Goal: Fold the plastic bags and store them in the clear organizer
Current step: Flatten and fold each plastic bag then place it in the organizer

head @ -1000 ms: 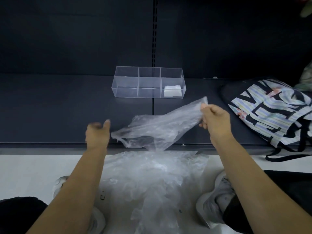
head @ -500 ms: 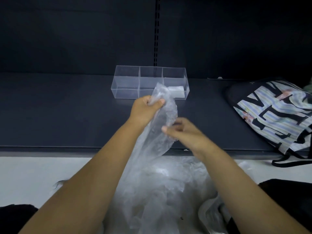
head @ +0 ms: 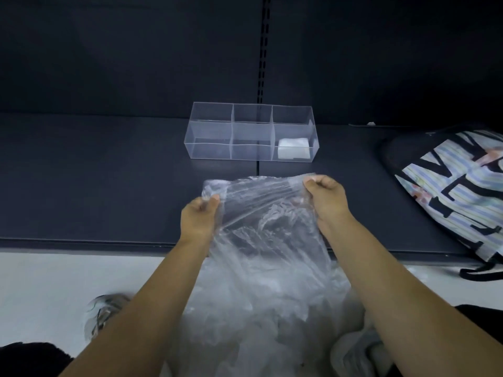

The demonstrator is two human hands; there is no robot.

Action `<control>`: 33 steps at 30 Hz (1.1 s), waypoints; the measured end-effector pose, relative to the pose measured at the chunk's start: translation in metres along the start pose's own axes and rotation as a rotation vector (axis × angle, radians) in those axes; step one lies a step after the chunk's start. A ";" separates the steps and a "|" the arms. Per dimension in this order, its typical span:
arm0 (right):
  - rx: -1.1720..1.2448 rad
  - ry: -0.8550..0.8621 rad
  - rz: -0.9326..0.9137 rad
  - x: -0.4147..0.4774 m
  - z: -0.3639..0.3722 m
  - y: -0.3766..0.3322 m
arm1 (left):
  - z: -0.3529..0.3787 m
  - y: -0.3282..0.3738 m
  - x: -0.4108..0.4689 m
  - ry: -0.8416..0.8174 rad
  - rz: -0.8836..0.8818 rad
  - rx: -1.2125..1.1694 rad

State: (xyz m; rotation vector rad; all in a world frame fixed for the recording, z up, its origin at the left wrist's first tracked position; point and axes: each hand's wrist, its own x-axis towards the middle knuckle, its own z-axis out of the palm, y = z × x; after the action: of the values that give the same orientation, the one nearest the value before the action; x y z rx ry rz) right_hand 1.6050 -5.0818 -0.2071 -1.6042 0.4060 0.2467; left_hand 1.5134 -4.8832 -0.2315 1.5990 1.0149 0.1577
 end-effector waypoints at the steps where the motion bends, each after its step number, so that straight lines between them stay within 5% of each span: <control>1: -0.056 -0.001 -0.054 0.005 0.004 -0.002 | -0.003 -0.005 0.003 0.022 0.006 0.064; 5: -0.213 -0.157 -0.232 0.020 0.020 -0.010 | -0.009 -0.001 0.011 0.262 0.245 0.417; 8: -0.305 -0.373 -0.283 0.024 0.042 -0.017 | 0.009 0.033 0.018 -0.100 0.592 0.516; 11: -0.386 -0.519 -0.270 0.030 0.057 -0.029 | 0.028 0.061 0.027 -0.472 0.415 0.310; 16: -0.685 -0.566 -0.215 0.058 0.014 -0.036 | 0.015 0.048 0.066 -0.214 0.234 0.195; 23: -0.650 -0.238 -0.166 0.085 -0.062 -0.003 | -0.015 -0.004 0.088 0.057 0.036 0.204; 29: -0.542 -0.307 -0.060 0.073 -0.050 0.024 | -0.015 -0.006 0.092 0.076 0.025 0.155; 33: -0.474 -0.144 -0.066 0.076 -0.033 0.035 | -0.017 -0.007 0.093 0.075 -0.009 0.147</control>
State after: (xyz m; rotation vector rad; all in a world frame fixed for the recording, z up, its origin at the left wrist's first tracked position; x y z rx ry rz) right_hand 1.6578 -5.1239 -0.2666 -2.0447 0.1884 0.4284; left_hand 1.5572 -4.8084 -0.2704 1.7327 1.1127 0.1405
